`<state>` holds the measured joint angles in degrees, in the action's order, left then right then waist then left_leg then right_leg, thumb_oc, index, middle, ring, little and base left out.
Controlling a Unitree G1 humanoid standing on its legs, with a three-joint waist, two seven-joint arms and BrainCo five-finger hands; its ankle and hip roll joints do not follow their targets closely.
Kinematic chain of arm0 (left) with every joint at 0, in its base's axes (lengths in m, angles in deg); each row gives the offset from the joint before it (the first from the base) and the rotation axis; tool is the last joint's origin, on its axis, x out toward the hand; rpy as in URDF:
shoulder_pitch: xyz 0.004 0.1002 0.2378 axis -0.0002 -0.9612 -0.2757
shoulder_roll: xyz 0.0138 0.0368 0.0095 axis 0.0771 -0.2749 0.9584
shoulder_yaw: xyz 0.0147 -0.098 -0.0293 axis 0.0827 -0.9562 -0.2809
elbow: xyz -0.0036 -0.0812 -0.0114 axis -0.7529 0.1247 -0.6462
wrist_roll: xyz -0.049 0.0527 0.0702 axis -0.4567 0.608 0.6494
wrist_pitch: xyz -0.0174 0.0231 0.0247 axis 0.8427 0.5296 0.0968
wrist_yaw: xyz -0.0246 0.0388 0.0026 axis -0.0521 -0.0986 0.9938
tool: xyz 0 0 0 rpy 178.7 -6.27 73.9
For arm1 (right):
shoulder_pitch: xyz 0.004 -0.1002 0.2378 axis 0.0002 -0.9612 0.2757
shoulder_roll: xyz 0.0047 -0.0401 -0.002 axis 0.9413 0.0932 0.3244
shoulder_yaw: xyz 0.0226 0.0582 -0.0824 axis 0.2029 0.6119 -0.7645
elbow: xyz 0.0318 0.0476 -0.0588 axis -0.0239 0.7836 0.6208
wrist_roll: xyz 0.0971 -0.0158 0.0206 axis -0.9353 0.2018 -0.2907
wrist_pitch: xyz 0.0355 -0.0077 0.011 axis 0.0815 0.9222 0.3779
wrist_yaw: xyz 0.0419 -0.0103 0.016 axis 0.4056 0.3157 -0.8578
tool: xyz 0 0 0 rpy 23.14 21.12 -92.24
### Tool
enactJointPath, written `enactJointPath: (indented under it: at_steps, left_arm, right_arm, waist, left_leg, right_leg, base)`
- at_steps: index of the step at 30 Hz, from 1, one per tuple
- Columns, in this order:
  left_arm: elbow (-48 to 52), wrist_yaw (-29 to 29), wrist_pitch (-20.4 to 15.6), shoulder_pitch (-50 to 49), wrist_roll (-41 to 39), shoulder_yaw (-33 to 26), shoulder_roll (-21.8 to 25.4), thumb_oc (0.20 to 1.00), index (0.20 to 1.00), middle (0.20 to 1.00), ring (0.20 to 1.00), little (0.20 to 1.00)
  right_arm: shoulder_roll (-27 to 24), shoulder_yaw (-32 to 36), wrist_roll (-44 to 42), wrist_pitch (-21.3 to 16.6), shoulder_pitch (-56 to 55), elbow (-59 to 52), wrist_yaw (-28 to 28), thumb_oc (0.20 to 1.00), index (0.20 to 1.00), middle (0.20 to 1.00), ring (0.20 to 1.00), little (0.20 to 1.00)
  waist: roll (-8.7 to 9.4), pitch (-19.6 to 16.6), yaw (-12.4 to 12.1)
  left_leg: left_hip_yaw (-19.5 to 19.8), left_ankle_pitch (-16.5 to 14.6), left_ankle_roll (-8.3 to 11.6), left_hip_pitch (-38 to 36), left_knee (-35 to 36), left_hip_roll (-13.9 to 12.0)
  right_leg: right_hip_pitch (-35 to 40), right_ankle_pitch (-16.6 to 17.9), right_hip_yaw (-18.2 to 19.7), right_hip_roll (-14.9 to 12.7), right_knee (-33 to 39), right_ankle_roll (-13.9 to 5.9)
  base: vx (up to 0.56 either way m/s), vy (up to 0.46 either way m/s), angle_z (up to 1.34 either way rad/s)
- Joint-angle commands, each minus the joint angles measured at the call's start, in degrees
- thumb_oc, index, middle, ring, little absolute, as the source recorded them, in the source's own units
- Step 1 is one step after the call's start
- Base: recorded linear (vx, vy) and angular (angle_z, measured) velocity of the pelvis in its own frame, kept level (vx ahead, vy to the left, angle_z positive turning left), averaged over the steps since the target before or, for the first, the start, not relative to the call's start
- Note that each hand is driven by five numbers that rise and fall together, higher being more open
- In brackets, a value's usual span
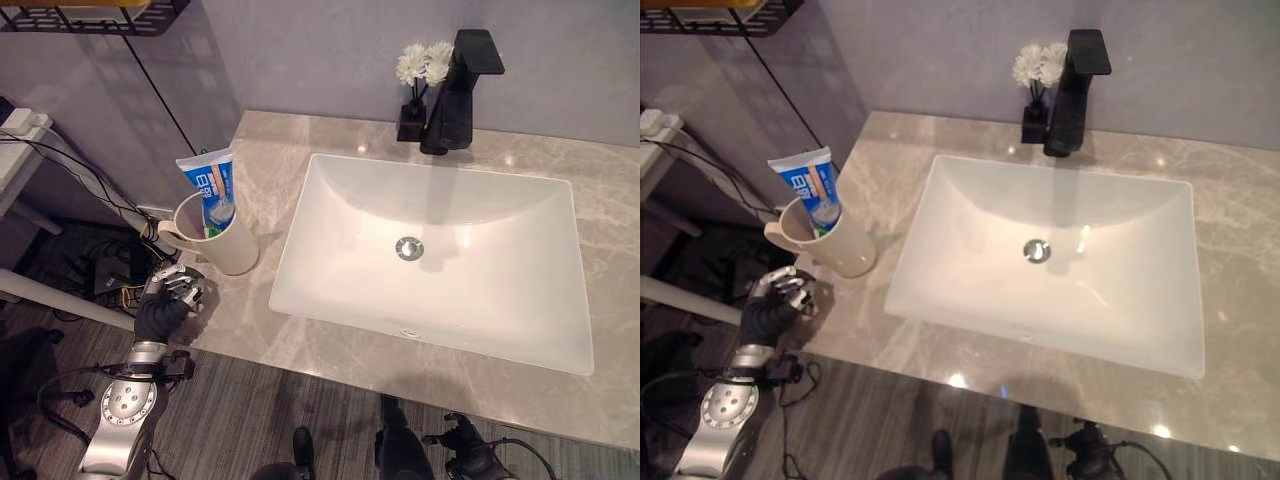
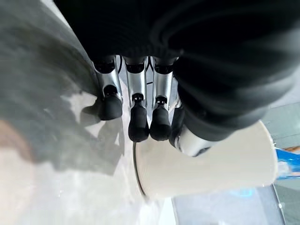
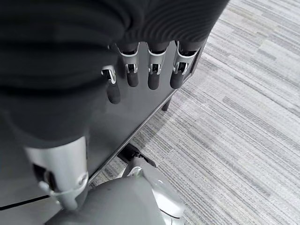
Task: Put brush and paste in cup on sink, flatten towel.
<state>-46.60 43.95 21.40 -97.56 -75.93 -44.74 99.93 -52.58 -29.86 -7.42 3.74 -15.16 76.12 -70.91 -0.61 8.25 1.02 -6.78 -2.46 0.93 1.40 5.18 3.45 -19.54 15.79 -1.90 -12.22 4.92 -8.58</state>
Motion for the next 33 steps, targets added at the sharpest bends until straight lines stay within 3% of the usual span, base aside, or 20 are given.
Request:
enactJointPath:
  at_steps: [1, 17, 33]
  left_arm:
    - [3.41, 3.00, -0.45, -2.28, -3.09, 0.12, 1.82, 0.200, 0.200, 0.200, 0.200, 0.200]
    - [7.66, 5.04, 1.09, -0.78, -2.46, 1.73, 7.47, 0.200, 0.200, 0.200, 0.200, 0.200]
    - [6.10, 4.23, 1.87, 1.27, -4.29, 2.70, 6.33, 0.200, 0.200, 0.200, 0.200, 0.200]
  right_arm:
    - [1.32, -1.29, -1.28, -0.46, 3.79, 0.83, 1.29, 1.000, 1.000, 1.000, 1.000, 1.000]
    - [0.39, -1.09, -0.81, -0.15, 2.66, 0.78, 0.68, 1.000, 1.000, 1.000, 1.000, 1.000]
    - [-1.01, -0.75, -1.20, -0.23, 2.36, 0.28, 0.73, 1.000, 1.000, 1.000, 1.000, 1.000]
  waist:
    - [1.55, 1.53, 0.20]
    - [-0.31, 1.30, 1.42]
    - [-1.88, 1.72, 2.55]
  left_leg:
    - [1.42, -3.09, -1.55, 0.35, -3.00, 2.45]
    - [0.33, -3.33, -1.50, 0.72, -3.19, 2.86]
    - [-0.64, -2.74, -1.10, 2.08, -2.85, 2.66]
  right_leg:
    - [-0.23, 1.65, 3.78, -1.38, 0.08, -3.92]
    - [-1.45, 1.93, 4.85, -1.28, 0.08, -4.03]
    - [-3.37, 1.89, 5.89, -0.58, 0.08, -3.66]
  base:
    - [0.00, 0.000, 0.00]
    - [0.00, 0.001, 0.00]
    - [0.01, -0.002, -0.05]
